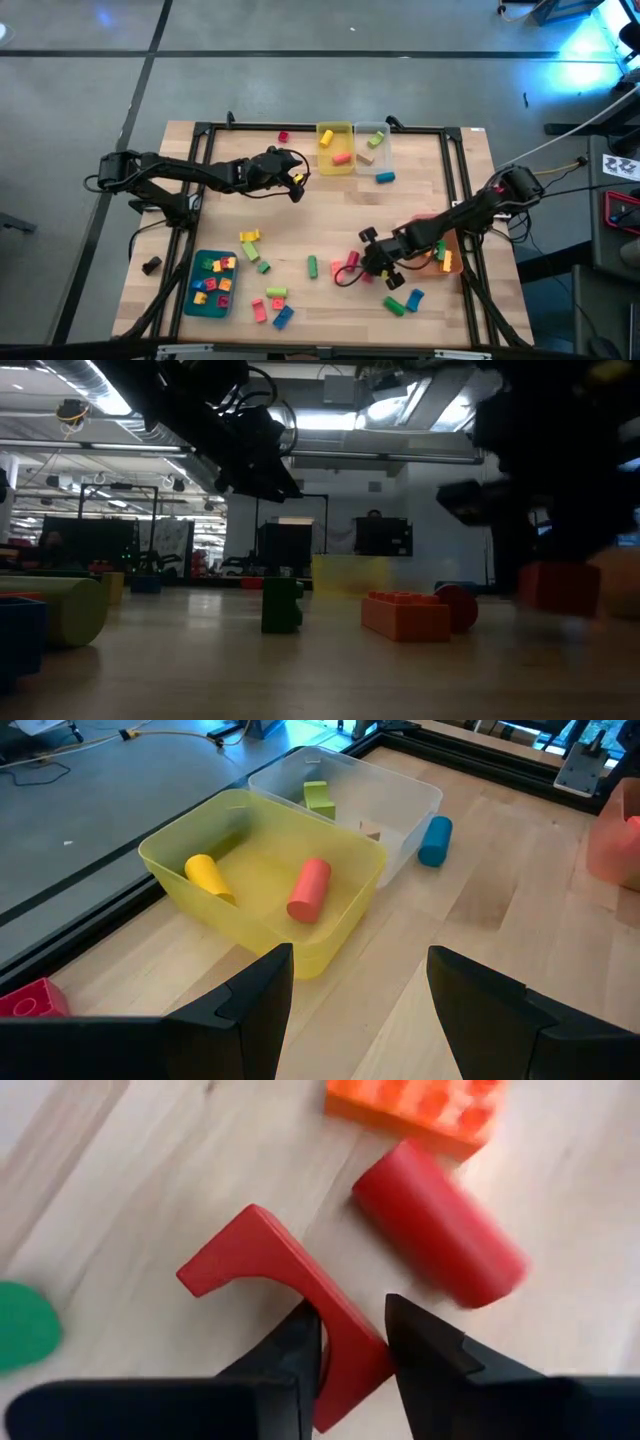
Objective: Sort blocks by size
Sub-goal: Put the red arch block into the transparent bin
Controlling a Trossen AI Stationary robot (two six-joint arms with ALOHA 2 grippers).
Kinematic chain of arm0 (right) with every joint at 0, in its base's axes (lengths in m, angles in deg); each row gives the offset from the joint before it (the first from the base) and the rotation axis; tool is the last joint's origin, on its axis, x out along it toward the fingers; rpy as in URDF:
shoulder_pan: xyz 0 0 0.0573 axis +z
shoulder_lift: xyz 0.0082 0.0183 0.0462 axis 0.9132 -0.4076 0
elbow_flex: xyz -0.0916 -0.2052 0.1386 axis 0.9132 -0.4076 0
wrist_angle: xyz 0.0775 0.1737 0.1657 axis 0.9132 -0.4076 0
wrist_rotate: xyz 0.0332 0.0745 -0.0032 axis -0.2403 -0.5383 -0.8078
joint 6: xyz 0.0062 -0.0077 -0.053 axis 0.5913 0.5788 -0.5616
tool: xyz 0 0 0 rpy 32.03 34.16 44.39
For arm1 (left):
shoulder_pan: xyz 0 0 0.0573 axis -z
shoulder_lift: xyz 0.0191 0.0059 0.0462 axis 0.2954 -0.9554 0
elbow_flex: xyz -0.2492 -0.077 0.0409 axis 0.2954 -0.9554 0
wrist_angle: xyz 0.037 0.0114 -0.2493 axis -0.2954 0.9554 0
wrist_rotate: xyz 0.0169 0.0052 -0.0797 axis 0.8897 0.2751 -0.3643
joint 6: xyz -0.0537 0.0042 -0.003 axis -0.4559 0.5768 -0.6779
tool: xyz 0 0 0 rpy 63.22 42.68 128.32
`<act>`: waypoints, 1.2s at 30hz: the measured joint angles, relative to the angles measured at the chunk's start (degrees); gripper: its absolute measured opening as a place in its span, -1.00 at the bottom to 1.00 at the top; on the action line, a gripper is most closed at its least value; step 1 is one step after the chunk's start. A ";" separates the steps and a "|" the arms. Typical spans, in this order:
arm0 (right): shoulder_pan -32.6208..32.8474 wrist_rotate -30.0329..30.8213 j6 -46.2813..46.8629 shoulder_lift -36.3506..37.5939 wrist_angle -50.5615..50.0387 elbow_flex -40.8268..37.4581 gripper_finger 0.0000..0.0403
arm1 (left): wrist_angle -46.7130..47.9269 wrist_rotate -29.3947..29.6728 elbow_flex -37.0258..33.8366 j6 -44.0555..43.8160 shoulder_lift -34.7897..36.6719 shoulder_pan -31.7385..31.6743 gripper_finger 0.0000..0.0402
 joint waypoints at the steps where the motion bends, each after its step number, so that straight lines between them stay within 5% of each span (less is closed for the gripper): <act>1: 0.00 1.10 -0.41 0.02 -2.67 1.62 -0.49 | 0.02 0.00 0.00 0.00 0.00 0.00 0.06; 15: -5.81 21.78 -9.40 0.04 -33.96 20.41 -0.52 | 0.00 0.00 0.02 0.00 0.00 0.00 0.06; 26: -22.04 29.47 -21.55 0.07 -39.28 23.24 -0.52 | 0.01 0.00 0.02 0.02 0.00 0.02 0.06; 36: -38.89 30.58 -28.81 0.07 -34.95 23.26 -0.51 | 0.00 0.01 0.02 0.13 0.00 0.02 0.06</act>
